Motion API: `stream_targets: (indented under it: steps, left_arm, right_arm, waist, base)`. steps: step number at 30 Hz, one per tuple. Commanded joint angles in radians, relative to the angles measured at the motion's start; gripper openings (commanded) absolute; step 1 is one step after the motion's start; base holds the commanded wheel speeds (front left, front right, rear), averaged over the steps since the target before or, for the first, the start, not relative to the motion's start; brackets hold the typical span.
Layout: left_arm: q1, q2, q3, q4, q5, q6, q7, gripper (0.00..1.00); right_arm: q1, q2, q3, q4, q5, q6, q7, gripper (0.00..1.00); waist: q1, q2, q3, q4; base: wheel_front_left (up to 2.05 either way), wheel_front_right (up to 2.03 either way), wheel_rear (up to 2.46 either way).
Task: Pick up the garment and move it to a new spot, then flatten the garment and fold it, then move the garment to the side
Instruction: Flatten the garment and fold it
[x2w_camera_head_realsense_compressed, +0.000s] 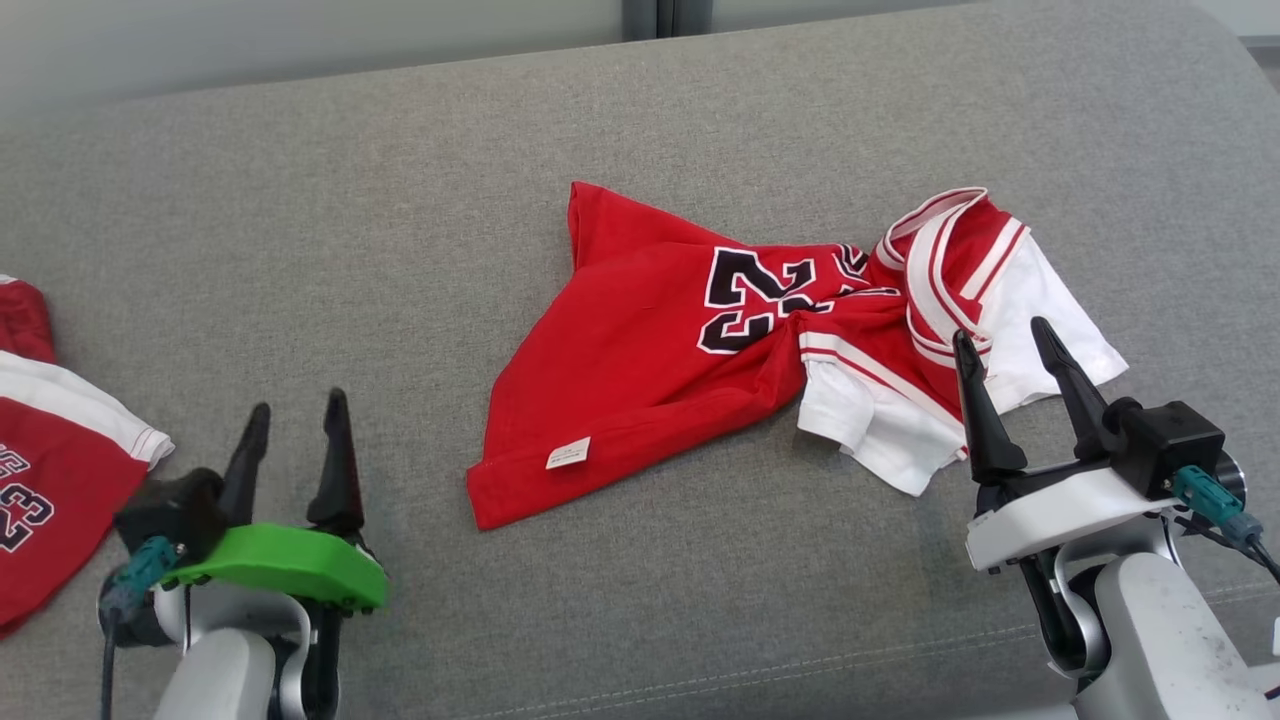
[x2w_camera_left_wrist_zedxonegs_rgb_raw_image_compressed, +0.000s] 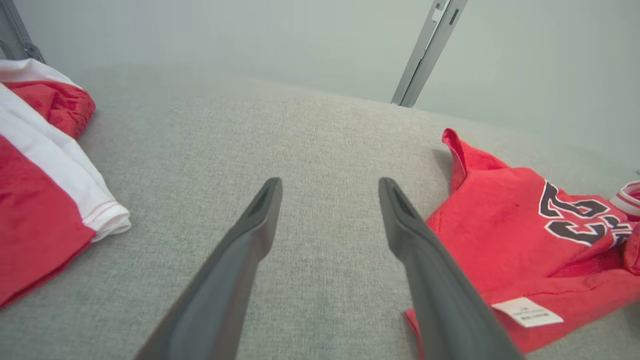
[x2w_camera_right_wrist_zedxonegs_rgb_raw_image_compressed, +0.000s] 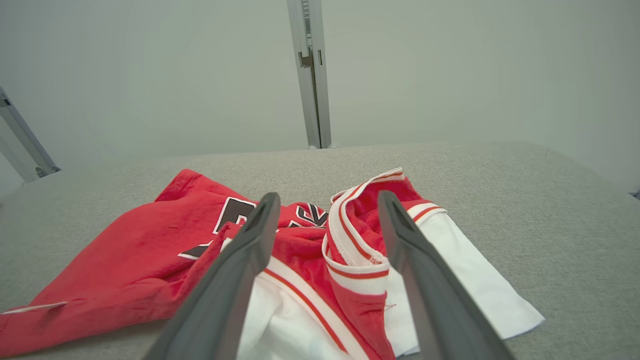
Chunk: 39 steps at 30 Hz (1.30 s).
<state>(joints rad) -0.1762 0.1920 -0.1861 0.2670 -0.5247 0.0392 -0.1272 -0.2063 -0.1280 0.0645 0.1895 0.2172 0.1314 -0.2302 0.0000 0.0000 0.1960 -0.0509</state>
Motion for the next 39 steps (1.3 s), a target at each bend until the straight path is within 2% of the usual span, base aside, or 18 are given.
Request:
stream_targets:
  steps: [1,7,17,25,34,39]
  left_arm:
    - [-0.019,0.006,0.015,-0.028,0.016,0.017,-0.032,1.00]
    - [-0.027,0.013,0.046,-0.127,0.065,0.059,-0.109,1.00]
    - [0.086,0.039,0.022,-0.165,0.158,0.076,-0.132,1.00]
    - [0.137,0.047,0.000,-0.144,0.166,0.078,-0.123,1.00]
    - [0.110,0.048,-0.017,-0.141,0.168,0.077,-0.112,1.00]
    - [0.088,0.035,-0.052,-0.129,0.152,0.051,-0.060,1.00]
  right_arm:
    - [0.012,0.001,-0.005,-0.005,-0.012,-0.001,0.003,1.00]
    - [0.013,0.000,0.002,-0.005,-0.031,-0.001,0.006,1.00]
    - [0.058,0.014,0.011,0.011,-0.059,-0.001,0.020,1.00]
    - [0.096,0.021,0.028,0.010,-0.071,-0.001,0.040,1.00]
    - [0.090,0.010,0.033,-0.008,-0.073,-0.001,0.052,1.00]
    - [0.100,0.001,0.064,-0.013,-0.069,-0.001,0.071,1.00]
  waist:
    - [0.0000,0.0000,-0.008,0.001]
    - [0.0000,0.0000,-0.037,0.002]
    - [0.0000,0.0000,-0.096,0.006]
    - [0.0000,0.0000,-0.132,0.013]
    - [0.0000,0.0000,-0.122,0.022]
    - [0.0000,0.0000,-0.108,0.024]
  base:
    - [0.00,0.00,0.00]
    - [0.00,0.00,0.00]
    - [0.00,0.00,0.00]
    - [0.00,0.00,0.00]
    - [0.00,0.00,0.00]
    - [0.00,0.00,0.00]
